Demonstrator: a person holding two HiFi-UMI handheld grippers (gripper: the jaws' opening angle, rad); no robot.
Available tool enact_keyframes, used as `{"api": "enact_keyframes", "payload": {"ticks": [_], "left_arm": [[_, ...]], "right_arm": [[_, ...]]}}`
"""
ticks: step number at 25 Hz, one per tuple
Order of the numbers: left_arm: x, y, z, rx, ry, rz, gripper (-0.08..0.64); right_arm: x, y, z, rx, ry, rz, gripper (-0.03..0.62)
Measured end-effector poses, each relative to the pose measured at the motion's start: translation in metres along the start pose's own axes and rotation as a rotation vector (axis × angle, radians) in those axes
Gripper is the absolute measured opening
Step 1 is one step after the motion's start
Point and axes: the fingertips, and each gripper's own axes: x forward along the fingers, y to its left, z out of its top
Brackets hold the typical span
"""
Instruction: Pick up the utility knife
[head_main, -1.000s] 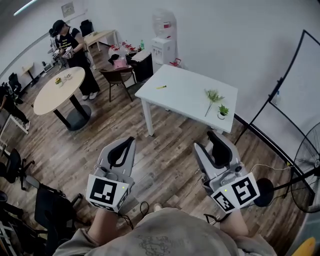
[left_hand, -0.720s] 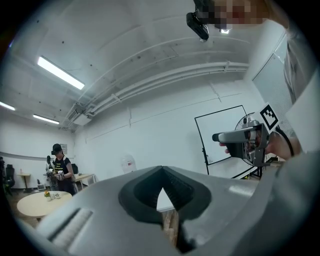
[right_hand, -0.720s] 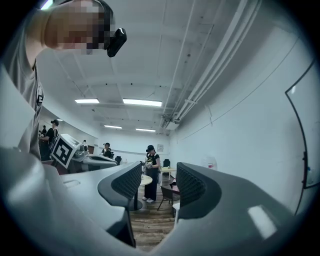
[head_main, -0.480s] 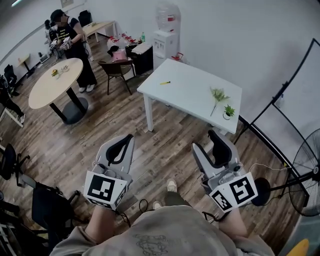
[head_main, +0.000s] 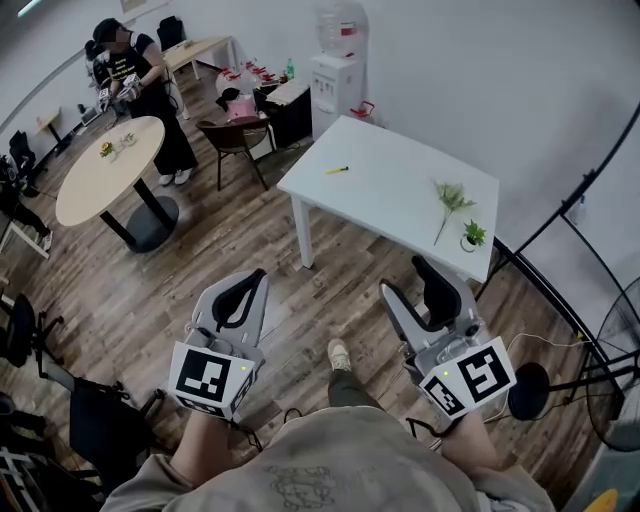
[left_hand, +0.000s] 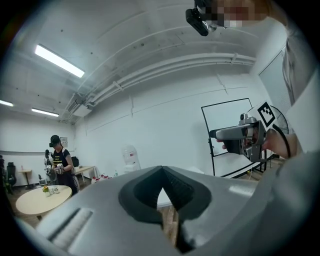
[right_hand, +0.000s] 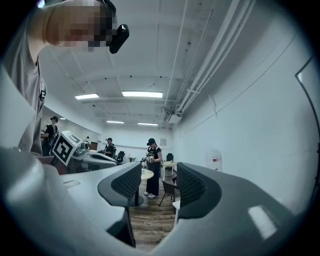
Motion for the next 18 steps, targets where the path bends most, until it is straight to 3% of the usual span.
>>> {"api": "enact_keyframes", "payload": {"ticks": [18], "left_arm": [[0.237,0.095,-0.024,0.023,0.108,0.009,0.000]], "right_arm": [[0.182,-0.186,-0.069,0.001,0.153,0.035,0.213]]}}
